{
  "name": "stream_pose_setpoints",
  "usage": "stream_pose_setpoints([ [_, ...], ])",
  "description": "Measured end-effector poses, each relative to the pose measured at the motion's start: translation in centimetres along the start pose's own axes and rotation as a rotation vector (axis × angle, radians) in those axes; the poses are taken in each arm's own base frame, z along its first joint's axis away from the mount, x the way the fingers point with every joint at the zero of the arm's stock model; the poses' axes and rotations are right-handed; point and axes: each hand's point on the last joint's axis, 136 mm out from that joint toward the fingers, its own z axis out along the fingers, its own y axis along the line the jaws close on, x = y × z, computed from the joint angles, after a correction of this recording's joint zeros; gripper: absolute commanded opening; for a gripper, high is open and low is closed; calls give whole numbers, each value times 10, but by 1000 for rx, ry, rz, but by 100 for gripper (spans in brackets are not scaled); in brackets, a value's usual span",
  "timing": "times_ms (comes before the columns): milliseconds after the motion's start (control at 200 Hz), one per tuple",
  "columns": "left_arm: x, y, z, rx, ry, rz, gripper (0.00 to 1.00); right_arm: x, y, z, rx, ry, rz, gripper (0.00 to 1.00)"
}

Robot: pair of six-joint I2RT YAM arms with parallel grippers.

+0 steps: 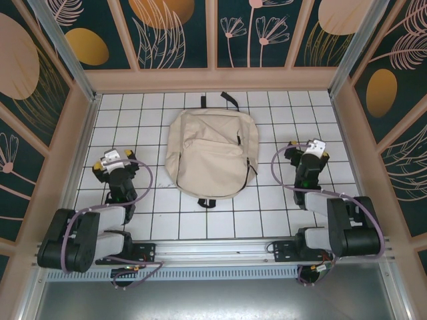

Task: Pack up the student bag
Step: Reset both arms

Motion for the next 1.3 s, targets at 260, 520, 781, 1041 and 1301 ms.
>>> stream_pose_setpoints([
  [260,-18,-27,1,171,-80,-1,99,7,10,10,-101,-24,-29,99],
  [520,2,-37,11,204,-44,9,99,11,13,13,-134,-33,-23,99],
  [781,-2,-37,27,173,-43,-17,99,14,12,15,-153,-23,-20,99],
  [1041,-4,-31,30,155,-43,-40,99,14,13,15,-165,-21,-20,99],
  [1301,-3,-31,30,155,-40,-39,99,15,14,15,-166,-21,-20,99],
])
